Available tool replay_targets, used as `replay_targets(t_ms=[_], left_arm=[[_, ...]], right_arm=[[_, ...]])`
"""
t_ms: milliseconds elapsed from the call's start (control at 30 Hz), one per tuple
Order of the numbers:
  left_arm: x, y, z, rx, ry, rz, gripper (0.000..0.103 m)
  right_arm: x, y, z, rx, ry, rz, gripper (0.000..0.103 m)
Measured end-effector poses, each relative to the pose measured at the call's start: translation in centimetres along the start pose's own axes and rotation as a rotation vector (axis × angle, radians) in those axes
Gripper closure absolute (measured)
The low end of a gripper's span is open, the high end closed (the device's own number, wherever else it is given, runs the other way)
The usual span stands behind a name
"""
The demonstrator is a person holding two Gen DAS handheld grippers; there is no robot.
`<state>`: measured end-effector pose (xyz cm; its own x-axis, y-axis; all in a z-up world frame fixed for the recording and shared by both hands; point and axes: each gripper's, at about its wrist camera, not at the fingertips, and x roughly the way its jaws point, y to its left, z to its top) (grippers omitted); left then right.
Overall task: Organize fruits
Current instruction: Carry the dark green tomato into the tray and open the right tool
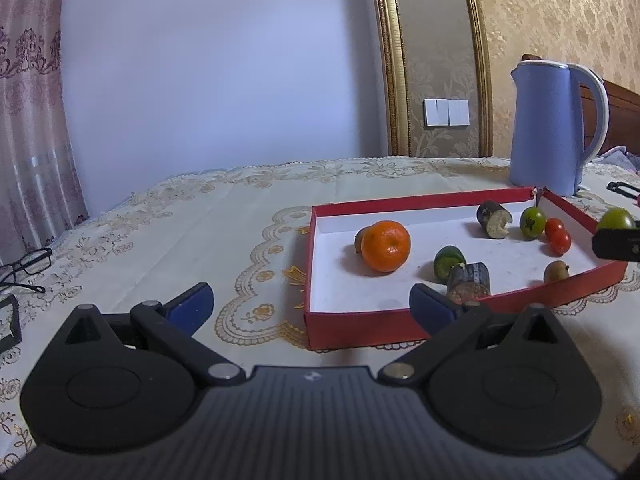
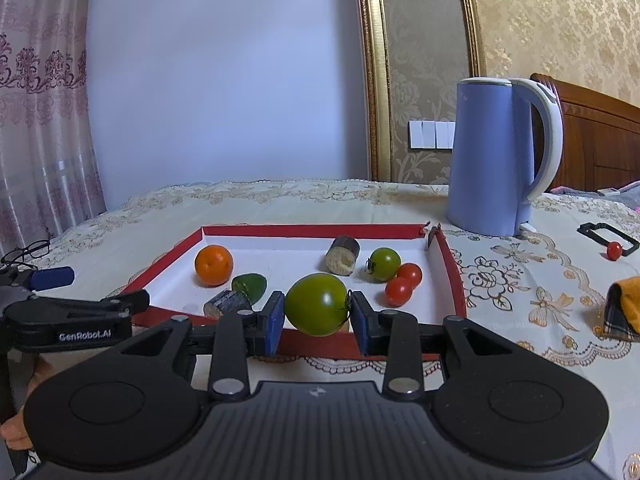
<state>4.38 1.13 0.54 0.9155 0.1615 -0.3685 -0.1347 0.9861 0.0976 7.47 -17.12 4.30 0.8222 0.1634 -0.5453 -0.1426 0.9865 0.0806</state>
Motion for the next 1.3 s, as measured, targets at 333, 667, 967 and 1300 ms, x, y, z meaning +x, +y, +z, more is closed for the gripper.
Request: replay_targets(t_ms=[333, 667, 967, 1300], left_arm=[[0.3, 0.9, 0.1, -0.049, 0.020, 0.003, 0.000], [0.2, 0.5, 0.0, -0.028, 0.014, -0.001, 0.000], [0.2, 0.3, 0.1, -0.022, 0.016, 0.006, 0.000], [0.2, 0.3, 0.1, -0.024, 0.022, 0.009, 0.000]], right_arm=[[3.0, -0.3, 2.2, -0.011, 0.009, -0.012, 0.068], [6.9, -0.3, 3.3, 0.002, 0.035, -0.049, 0.068], [9.0, 0.2, 3.2, 0.000, 0.071, -0.053, 0.068], [10.9, 1.5, 3.2, -0.029, 0.105, -0.071, 0.066]])
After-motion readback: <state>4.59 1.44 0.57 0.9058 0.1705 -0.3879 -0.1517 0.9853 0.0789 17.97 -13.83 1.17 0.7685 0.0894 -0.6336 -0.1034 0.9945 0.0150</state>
